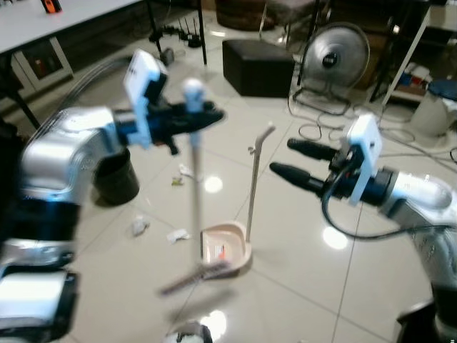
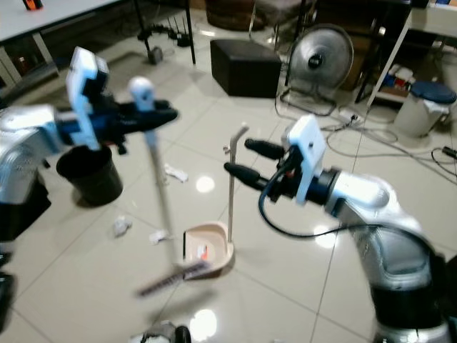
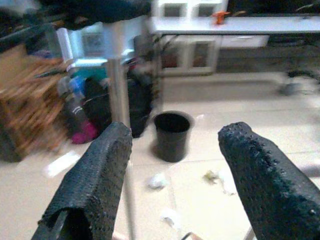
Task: Sweep floor
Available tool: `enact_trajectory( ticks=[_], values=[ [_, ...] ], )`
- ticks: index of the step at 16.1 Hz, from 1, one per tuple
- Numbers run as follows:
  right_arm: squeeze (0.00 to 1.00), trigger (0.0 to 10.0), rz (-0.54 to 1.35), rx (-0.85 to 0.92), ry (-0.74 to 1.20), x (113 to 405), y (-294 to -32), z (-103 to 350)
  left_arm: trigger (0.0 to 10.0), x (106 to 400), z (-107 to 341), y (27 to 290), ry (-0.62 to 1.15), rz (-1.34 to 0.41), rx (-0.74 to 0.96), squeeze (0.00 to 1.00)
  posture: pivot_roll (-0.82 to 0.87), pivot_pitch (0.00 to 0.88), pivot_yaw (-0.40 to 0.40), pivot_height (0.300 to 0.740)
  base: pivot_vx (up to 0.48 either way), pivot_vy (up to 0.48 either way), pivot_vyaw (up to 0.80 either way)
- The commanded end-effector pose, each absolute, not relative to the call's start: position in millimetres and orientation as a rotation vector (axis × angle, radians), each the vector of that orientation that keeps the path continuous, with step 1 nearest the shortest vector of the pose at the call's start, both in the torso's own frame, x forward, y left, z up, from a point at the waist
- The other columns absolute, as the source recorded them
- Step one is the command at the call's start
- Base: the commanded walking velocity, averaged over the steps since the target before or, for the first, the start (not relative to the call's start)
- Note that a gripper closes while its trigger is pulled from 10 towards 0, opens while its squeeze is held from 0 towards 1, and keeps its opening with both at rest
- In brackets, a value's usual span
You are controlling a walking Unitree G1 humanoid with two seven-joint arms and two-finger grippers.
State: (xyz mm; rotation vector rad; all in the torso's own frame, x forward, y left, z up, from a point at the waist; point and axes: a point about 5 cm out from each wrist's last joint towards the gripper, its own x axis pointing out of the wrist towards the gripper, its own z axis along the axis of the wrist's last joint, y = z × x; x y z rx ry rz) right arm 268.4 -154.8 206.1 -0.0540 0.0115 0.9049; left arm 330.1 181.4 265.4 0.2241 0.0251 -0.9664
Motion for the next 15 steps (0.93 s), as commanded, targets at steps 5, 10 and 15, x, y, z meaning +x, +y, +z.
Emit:
enact_trajectory(
  ticks=[5, 10, 15],
  values=[
    [0.00, 10.0, 0.511, 0.048, 0.036, 258.7, -162.6, 183.8, 10.0, 324.9, 233.6, 240.3, 0.192, -0.330, 0.292, 0.00, 0.00, 0.048, 0.022, 0.740, 0.000, 0.000, 0.00],
    [0.00, 10.0, 0.375, 0.032, 0.110, 249.0, -148.7, 142.9, 10.0, 317.0, 175.6, 254.5, 0.166, -0.082, 0.450, 0.00, -0.02, 0.080, 0.002, 0.740, 0.000, 0.000, 0.00],
    [0.00, 10.0, 0.273, 0.002, 0.175, 236.0, -145.7, 106.0, 10.0, 302.2, 134.4, 232.1, 0.065, -0.013, 0.315, 0.00, -0.04, 0.101, 0.014, 0.740, 0.000, 0.000, 0.00]
  ],
)
